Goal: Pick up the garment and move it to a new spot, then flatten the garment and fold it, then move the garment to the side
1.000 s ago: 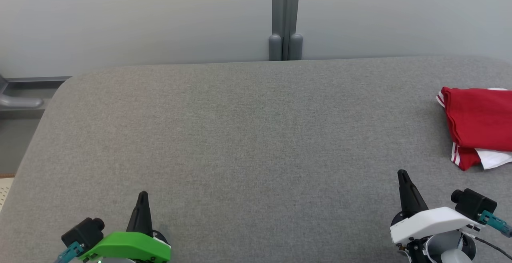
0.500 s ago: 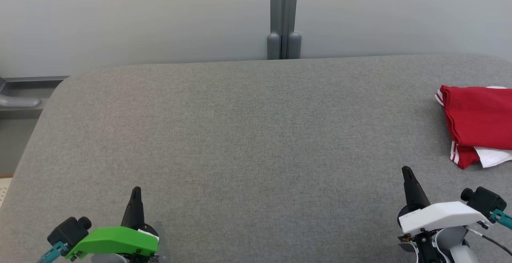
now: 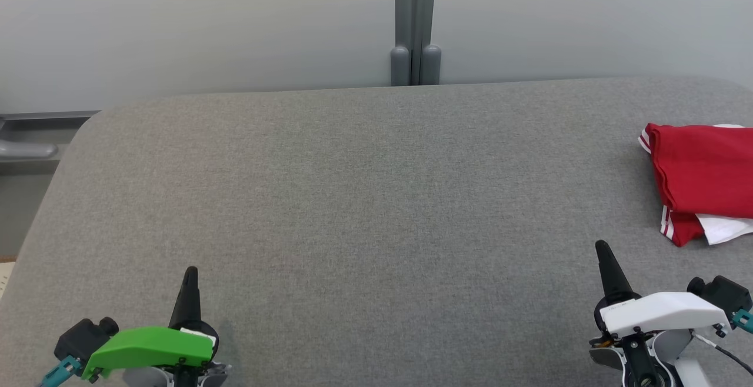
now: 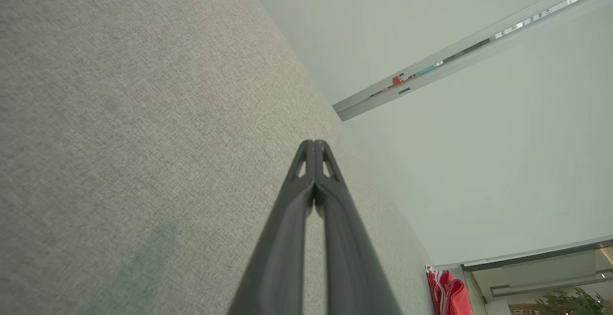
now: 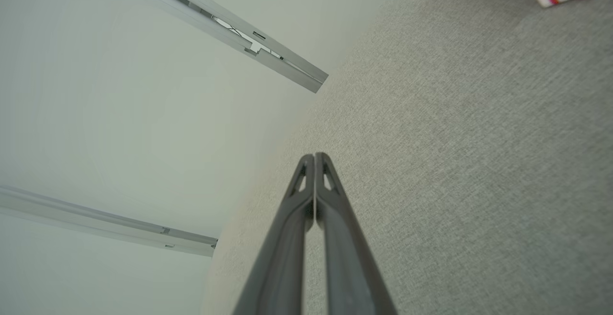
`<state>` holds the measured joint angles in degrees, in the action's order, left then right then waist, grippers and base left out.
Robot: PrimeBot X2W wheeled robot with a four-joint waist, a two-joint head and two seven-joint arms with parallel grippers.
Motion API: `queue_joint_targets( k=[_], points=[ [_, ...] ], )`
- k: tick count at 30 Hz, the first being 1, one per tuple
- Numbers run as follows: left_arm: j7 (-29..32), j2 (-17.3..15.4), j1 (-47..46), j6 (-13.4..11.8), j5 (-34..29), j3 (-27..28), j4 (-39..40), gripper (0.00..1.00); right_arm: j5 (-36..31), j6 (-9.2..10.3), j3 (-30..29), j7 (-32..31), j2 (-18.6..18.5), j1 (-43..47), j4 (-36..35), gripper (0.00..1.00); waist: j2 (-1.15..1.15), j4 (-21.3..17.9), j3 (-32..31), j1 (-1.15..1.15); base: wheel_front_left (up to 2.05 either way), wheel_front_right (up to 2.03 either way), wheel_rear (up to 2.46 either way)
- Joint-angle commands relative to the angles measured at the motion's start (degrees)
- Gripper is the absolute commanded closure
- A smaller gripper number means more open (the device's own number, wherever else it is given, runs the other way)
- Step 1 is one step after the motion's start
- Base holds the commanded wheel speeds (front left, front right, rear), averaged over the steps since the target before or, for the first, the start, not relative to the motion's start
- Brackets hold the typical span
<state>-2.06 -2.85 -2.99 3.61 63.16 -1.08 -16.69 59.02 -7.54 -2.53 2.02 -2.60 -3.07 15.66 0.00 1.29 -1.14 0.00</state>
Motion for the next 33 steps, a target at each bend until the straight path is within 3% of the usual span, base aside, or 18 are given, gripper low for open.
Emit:
queue_joint_targets(
  k=[1,33],
  points=[
    [0.4,-0.1,-1.7,0.5,1.5,0.6,0.8,1.0,1.6,0.04,-0.3,-0.4,-0.3,-1.5,-0.8,1.0,0.0,0.0,0.0,0.0,0.0,0.0,0.0],
    [5.0,-0.1,-2.9,2.5,16.7,4.5,1.9,1.0,19.0,0.05,-2.4,-5.0,-0.3,-2.6,-1.4,1.0,0.0,-0.6,0.6,0.0,0.0,0.0,0.0]
  ],
)
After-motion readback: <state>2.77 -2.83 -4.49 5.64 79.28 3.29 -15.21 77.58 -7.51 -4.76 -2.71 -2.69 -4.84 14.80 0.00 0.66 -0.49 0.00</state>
